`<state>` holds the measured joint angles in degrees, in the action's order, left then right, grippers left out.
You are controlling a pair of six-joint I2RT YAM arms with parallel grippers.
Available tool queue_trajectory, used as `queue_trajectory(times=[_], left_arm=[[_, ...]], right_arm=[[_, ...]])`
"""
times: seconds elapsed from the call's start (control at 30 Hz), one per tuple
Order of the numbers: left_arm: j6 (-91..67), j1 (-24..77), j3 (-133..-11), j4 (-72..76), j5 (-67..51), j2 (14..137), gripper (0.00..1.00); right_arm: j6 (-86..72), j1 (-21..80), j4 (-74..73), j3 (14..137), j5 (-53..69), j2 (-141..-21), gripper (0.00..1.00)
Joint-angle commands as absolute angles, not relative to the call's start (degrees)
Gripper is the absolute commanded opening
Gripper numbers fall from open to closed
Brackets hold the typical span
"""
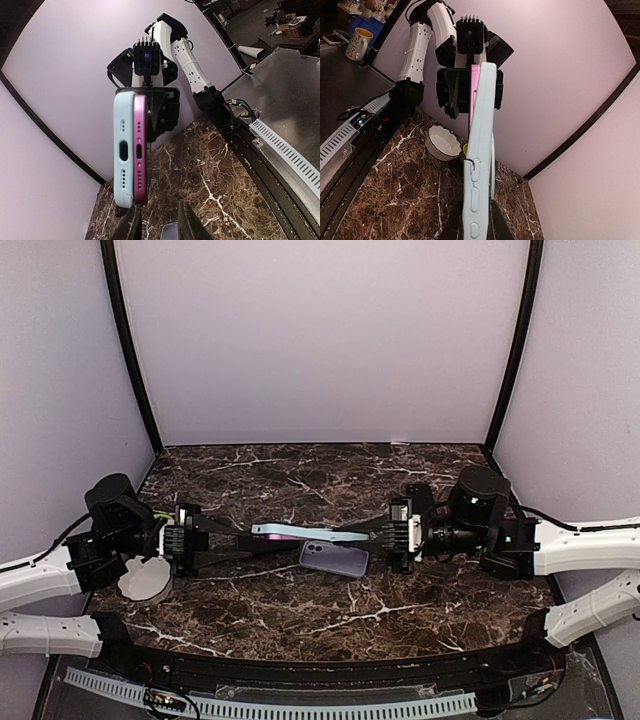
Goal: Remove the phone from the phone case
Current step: Pass from the right arm to the left
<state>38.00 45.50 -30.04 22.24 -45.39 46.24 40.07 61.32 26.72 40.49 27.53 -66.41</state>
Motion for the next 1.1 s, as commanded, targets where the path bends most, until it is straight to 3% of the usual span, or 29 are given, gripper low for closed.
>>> queue_trajectory(times=[0.0, 1.07], left_arm=[[36.8, 45.2, -30.3, 24.0, -47.0, 46.1, 0.27], [36.9, 45.2, -30.5, 23.2, -48.4, 46.3, 0.26]], right_arm=[[39.0, 60.9, 31.5, 43.6, 29.2, -66.1, 0.0], [39.6, 61.7, 28.1, 45.2, 30.5, -67.4, 0.0]])
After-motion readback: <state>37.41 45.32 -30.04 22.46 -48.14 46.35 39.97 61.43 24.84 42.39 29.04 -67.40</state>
